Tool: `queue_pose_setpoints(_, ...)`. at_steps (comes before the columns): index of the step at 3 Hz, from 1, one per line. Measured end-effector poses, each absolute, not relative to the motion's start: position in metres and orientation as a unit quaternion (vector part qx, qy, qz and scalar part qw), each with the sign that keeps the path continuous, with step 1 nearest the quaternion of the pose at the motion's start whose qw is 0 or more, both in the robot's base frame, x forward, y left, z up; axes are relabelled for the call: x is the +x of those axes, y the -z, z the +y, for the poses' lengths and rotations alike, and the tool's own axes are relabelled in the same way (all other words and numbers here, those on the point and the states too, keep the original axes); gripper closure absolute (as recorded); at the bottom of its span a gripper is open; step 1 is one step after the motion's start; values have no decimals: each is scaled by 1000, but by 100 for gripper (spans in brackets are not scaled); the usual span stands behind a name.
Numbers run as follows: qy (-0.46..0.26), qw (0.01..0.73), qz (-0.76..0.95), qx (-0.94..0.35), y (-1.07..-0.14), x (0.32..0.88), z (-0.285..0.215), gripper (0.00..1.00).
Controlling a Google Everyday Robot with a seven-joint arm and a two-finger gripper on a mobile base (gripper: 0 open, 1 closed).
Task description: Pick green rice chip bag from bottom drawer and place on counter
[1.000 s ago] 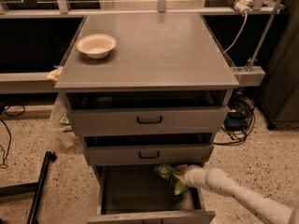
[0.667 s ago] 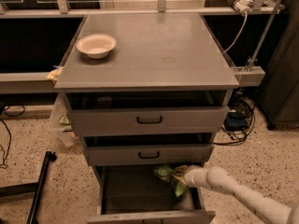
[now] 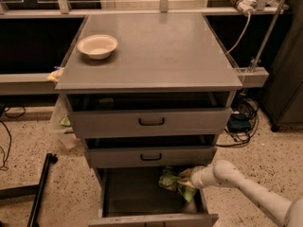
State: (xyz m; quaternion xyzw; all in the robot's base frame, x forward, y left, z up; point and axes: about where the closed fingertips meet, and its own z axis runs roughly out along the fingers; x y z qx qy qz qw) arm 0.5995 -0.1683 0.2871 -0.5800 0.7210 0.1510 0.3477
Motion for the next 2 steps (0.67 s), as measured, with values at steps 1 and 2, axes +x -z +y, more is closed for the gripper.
queue_pose_setpoints(1, -169, 313, 698, -621, -292, 585, -176, 100)
queue_pose_setpoints(2, -194, 278, 670, -661, -319, 560, -183, 100)
